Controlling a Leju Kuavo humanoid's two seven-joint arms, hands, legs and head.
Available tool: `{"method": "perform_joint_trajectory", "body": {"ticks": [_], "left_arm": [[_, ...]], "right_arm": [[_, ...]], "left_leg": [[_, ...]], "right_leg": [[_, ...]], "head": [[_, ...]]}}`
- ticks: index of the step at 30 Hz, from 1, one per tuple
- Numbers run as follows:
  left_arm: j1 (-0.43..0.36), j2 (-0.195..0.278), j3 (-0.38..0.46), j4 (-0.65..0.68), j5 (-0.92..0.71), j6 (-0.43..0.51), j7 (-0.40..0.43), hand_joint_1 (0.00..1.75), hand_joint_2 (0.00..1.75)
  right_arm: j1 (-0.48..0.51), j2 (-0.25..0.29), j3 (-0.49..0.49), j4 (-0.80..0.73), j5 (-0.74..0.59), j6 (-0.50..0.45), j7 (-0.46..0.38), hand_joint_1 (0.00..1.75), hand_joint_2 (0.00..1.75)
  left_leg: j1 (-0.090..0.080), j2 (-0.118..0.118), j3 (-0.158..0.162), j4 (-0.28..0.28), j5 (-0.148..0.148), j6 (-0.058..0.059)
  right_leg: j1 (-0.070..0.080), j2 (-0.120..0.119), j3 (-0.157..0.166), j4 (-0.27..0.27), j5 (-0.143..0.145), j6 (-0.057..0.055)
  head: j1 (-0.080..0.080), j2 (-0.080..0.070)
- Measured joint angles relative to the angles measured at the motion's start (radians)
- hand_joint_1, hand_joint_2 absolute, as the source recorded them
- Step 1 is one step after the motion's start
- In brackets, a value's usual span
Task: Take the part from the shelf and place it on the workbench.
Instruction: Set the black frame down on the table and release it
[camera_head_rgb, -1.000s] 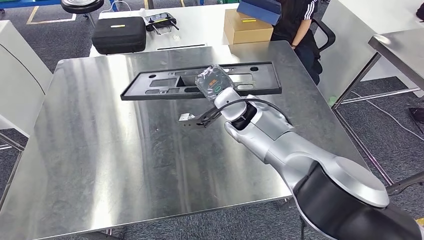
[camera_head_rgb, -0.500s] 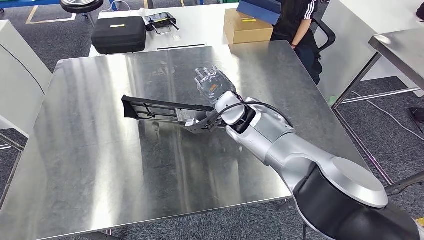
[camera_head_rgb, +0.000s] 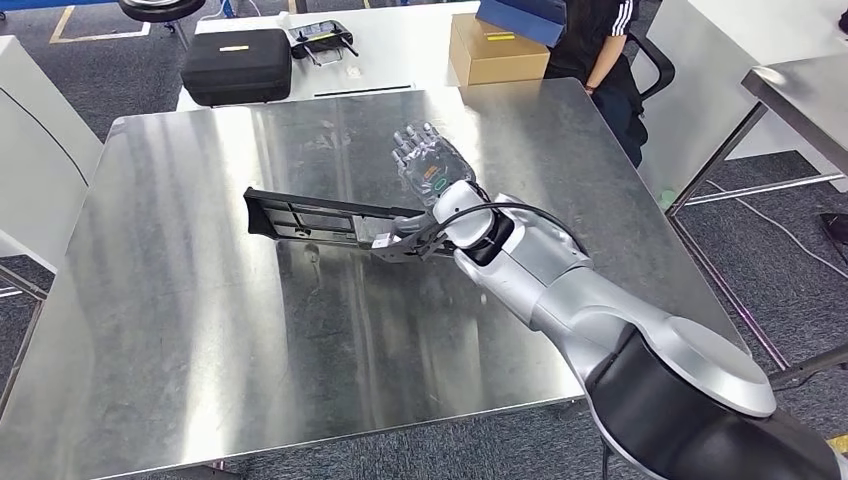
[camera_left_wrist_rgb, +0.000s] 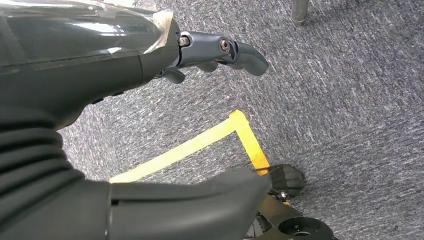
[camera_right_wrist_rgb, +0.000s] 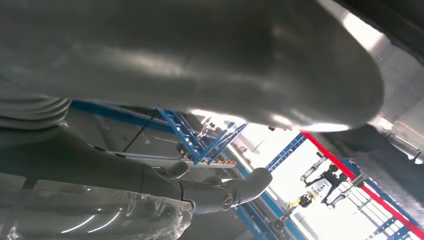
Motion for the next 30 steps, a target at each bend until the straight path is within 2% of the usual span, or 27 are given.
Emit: {"method": "perform_joint_trajectory", "body": {"ticks": [13, 21, 30], "left_arm": [[0.0, 0.0, -0.004, 0.0, 0.011, 0.001, 0.0, 0.0, 0.0], [0.0, 0.0, -0.006, 0.0, 0.013, 0.005, 0.002, 0.0, 0.0], [-0.008, 0.0, -0.018, 0.0, 0.0, 0.002, 0.017, 0.0, 0.0]], "right_arm": [[0.0, 0.002, -0.034, 0.0, 0.057, 0.005, 0.015, 0.0, 0.0], [-0.043, -0.019, -0.058, 0.004, 0.146, 0.102, 0.173, 0.0, 0.0], [-0.076, -0.056, -0.101, 0.021, 0.193, 0.128, 0.213, 0.0, 0.0]], "left_leg": [[0.0, 0.0, 0.005, 0.0, 0.0, 0.0], [0.0, 0.0, 0.007, 0.0, 0.0, 0.0], [0.0, 0.0, 0.012, 0.0, 0.0, 0.0]], "right_leg": [[0.001, 0.0, 0.004, 0.0, 0.0, 0.0], [0.0, 0.0, 0.006, 0.0, 0.0, 0.0], [0.0, 0.0, 0.01, 0.0, 0.0, 0.0]], "head": [[0.0, 0.0], [0.0, 0.0], [0.0, 0.0]]}}
